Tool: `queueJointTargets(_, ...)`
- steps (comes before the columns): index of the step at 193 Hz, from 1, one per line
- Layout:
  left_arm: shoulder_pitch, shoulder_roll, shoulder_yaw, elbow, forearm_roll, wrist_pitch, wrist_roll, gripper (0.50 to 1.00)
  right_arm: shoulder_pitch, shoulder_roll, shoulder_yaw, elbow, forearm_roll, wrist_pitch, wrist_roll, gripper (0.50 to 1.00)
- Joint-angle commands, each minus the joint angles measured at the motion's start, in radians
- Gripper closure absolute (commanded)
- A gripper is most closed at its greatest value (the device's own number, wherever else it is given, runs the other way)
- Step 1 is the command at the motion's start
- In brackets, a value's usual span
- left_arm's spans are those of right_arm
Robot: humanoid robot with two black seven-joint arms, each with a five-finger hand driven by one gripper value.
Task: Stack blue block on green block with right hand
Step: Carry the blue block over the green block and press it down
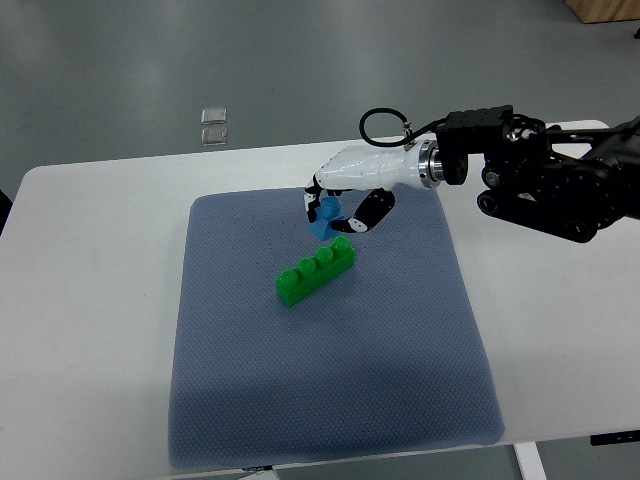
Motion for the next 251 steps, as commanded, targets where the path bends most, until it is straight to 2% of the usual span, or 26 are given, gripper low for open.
queueJointTargets(1, -0.001, 0.000, 0.000, 0.000, 0.000, 0.000, 0.000, 0.500, -0.010, 0.007, -0.004, 0.001, -0.074, -0.047, 0.012, 0.948)
queueJointTargets(43, -0.001, 0.000, 0.000, 0.000, 0.000, 0.000, 0.000, 0.500, -0.018, 0.008, -0.064, 0.001, -0.138, -0.091, 0.012, 0.946)
queueJointTargets(139, -0.001, 0.000, 0.000, 0.000, 0.000, 0.000, 0.000, 0.500, -0.026, 0.013, -0.067, -0.015, -0.158, -0.093, -0.002, 0.948)
queueJointTargets(202, -0.001, 0.000, 0.000, 0.000, 0.000, 0.000, 0.000, 0.500, -0.026, 0.068, -0.067, -0.021, -0.157, -0.083, -0.002, 0.948)
queueJointTargets(251, -0.001, 0.000, 0.000, 0.000, 0.000, 0.000, 0.000, 0.500, -0.033, 0.070, -0.069, -0.061, -0.160, -0.083, -0.002, 0.946)
